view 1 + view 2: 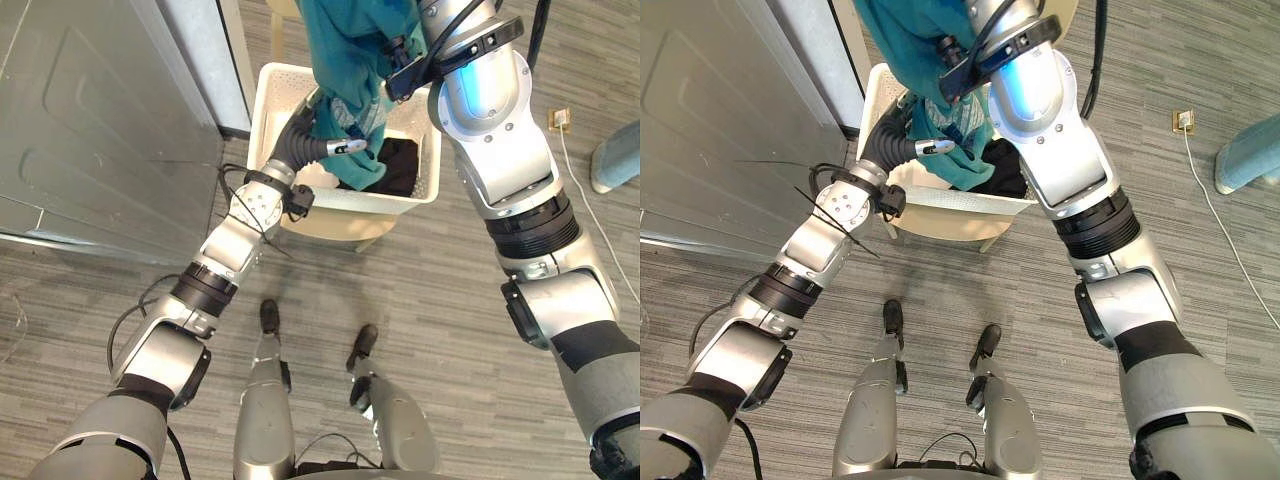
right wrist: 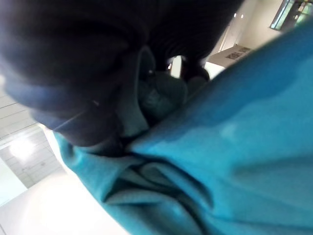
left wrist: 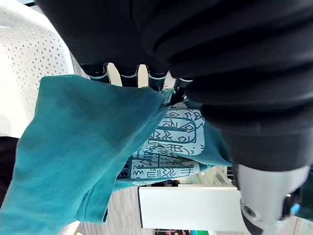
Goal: Pick up the laundry basket with both hands and put the clothes into the washing machine.
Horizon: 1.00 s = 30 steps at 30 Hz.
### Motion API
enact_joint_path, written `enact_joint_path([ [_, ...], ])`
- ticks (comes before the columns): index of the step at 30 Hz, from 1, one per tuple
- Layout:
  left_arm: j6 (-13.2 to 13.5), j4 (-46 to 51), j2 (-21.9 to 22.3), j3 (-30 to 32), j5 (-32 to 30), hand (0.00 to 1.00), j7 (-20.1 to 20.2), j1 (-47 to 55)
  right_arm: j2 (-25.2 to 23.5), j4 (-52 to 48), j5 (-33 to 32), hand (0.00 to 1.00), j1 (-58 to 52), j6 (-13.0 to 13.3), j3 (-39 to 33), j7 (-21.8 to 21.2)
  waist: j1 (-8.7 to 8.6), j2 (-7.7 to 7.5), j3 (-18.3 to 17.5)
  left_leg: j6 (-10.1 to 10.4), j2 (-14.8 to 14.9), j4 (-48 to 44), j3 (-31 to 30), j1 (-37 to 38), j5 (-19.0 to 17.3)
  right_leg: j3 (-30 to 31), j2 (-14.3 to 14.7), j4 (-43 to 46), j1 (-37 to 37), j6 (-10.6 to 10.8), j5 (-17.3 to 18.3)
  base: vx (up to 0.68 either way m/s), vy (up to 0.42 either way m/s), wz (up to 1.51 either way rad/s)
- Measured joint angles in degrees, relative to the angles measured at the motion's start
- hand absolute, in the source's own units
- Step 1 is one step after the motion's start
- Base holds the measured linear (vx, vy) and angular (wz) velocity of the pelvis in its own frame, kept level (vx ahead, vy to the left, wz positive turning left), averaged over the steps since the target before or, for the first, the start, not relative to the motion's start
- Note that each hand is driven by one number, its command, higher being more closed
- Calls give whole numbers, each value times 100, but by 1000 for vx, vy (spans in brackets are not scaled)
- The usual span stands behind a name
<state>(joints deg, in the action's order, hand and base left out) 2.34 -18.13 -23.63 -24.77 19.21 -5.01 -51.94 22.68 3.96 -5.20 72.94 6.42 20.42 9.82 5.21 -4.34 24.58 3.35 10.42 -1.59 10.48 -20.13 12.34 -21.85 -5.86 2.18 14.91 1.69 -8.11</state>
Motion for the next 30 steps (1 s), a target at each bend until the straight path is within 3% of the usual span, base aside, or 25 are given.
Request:
enact_joint_path([
  [8, 3, -81, -70, -220, 272, 0, -153, -464, -522, -275, -149, 100, 168, 4, 118, -1, -114, -5, 6, -1, 35, -97, -25, -234, -13, 12, -21, 107, 253, -17, -7, -70, -43, -2],
  [15, 75, -230, 85, -207, 626, 0, -344, -588, -658, -284, -132, 100, 167, 5, 116, 23, -160, -15, 20, -7, 46, -67, 108, -251, -9, 164, -26, 106, 393, -30, -32, -42, -59, -12],
  [16, 81, -229, 101, -207, 669, 100, -362, -589, -659, -284, -127, 100, 167, 5, 112, 25, -168, -15, 20, -7, 49, -67, 115, -252, -9, 168, -26, 107, 400, -31, -32, 7, -53, -7],
  [25, 173, -208, 294, -158, 329, 100, -485, -956, -654, -271, 137, 100, 159, 94, -179, 325, -367, -16, 308, -8, 53, -82, 163, -250, -12, 196, -12, 160, 443, -31, -33, -3, -36, -2],
  [26, 173, -208, 338, -158, 252, 100, -537, -955, -656, -256, 160, 0, 144, 95, -181, 387, -388, -18, 317, -9, 53, -82, 170, -251, -13, 202, -11, 160, 447, -31, -33, 0, 0, 0],
  [30, 174, -209, 559, -15, 47, 100, -693, -949, -659, -223, 389, 0, 79, 95, -288, 526, -428, -17, 317, -10, 59, -87, 201, -250, -16, 238, -6, 160, 463, -32, -33, -23, -24, -3],
])
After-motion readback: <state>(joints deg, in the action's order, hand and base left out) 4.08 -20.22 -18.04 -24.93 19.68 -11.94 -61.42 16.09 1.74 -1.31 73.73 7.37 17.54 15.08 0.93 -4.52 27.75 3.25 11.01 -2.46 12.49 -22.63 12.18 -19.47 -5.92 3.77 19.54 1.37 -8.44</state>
